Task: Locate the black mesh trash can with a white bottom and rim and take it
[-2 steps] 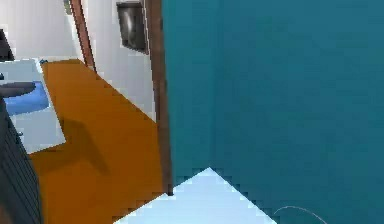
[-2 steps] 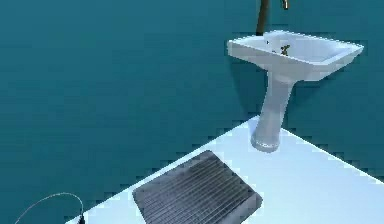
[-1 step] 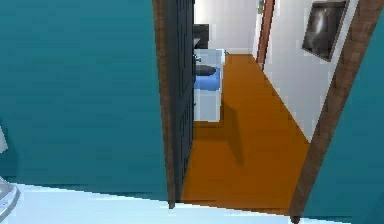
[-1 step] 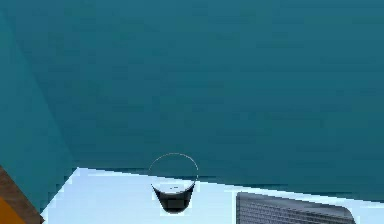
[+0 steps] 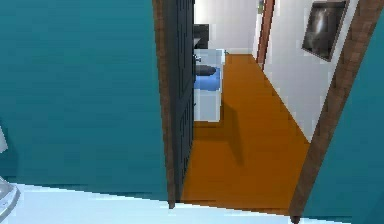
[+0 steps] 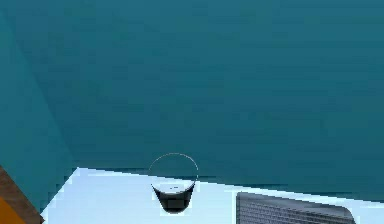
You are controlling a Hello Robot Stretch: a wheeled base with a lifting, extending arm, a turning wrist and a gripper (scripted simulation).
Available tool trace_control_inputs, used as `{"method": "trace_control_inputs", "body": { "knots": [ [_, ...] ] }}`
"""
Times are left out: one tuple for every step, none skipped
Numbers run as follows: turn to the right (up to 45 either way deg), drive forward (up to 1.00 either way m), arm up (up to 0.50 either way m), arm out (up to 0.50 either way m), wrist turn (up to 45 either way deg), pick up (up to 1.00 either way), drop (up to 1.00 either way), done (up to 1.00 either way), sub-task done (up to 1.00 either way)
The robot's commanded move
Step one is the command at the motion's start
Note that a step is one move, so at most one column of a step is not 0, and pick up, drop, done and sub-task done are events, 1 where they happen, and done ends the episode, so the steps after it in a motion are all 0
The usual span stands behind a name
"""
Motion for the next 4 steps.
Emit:
{"method": "trace_control_inputs", "body": {
  "knots": [
    [0.0, 0.0, 0.0, 0.5, 0.0, 0.0, 0.0, 0.0, 0.0],
    [0.0, 0.0, 0.0, 0.0, 45.0, 0.0, 0.0, 0.0, 0.0],
    [0.0, 0.0, 0.0, 0.0, 45.0, 0.0, 0.0, 0.0, 0.0],
    [0.0, 0.0, 0.0, 0.0, 45.0, 0.0, 0.0, 0.0, 0.0]
  ]
}}
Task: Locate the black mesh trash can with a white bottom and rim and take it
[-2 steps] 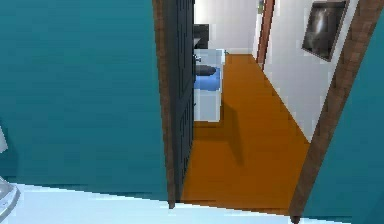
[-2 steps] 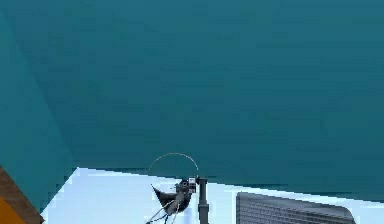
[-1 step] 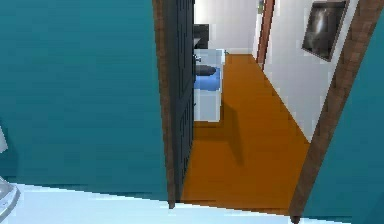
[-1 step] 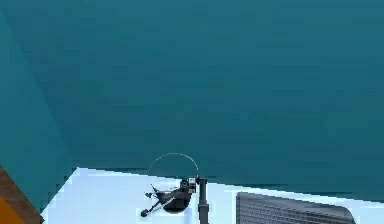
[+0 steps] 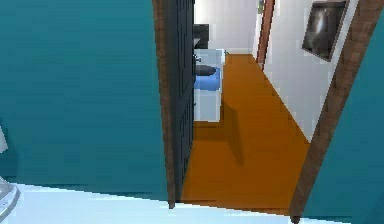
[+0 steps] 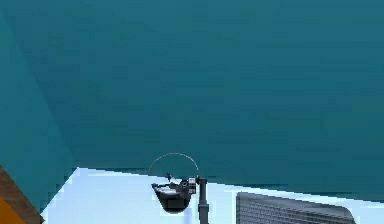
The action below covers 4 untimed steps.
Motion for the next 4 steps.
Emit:
{"method": "trace_control_inputs", "body": {
  "knots": [
    [0.0, 0.0, 0.0, 0.0, 18.0, 0.0, 0.0, 0.0, 0.0],
    [0.0, 0.0, -0.3, 0.0, 0.0, 0.0, 0.0, 0.0, 0.0],
    [0.0, 0.0, 0.0, 0.0, 0.0, 1.0, 0.0, 0.0, 0.0],
    [0.0, 0.0, 0.1, 0.0, 0.0, 0.0, 0.0, 0.0, 0.0]
  ]
}}
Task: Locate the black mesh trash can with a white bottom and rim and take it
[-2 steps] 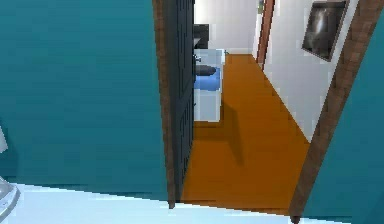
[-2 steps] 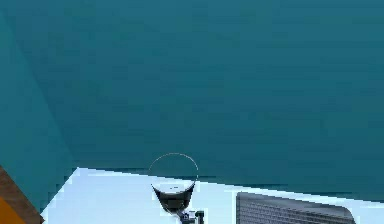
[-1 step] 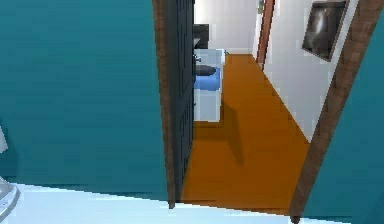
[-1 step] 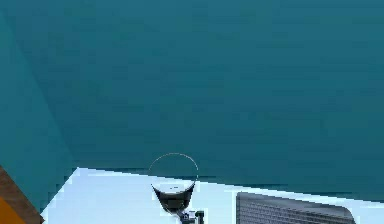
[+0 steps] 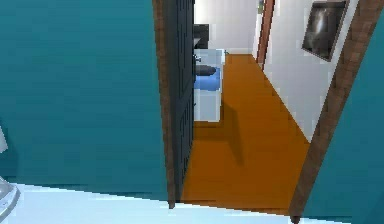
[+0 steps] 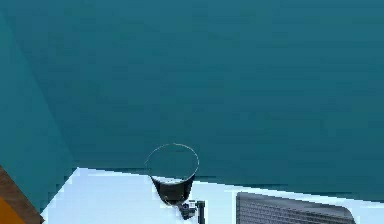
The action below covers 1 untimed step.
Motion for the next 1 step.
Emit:
{"method": "trace_control_inputs", "body": {
  "knots": [
    [0.0, 0.0, 0.0, 0.0, 0.0, 0.0, 0.0, 1.0, 0.0]
  ]
}}
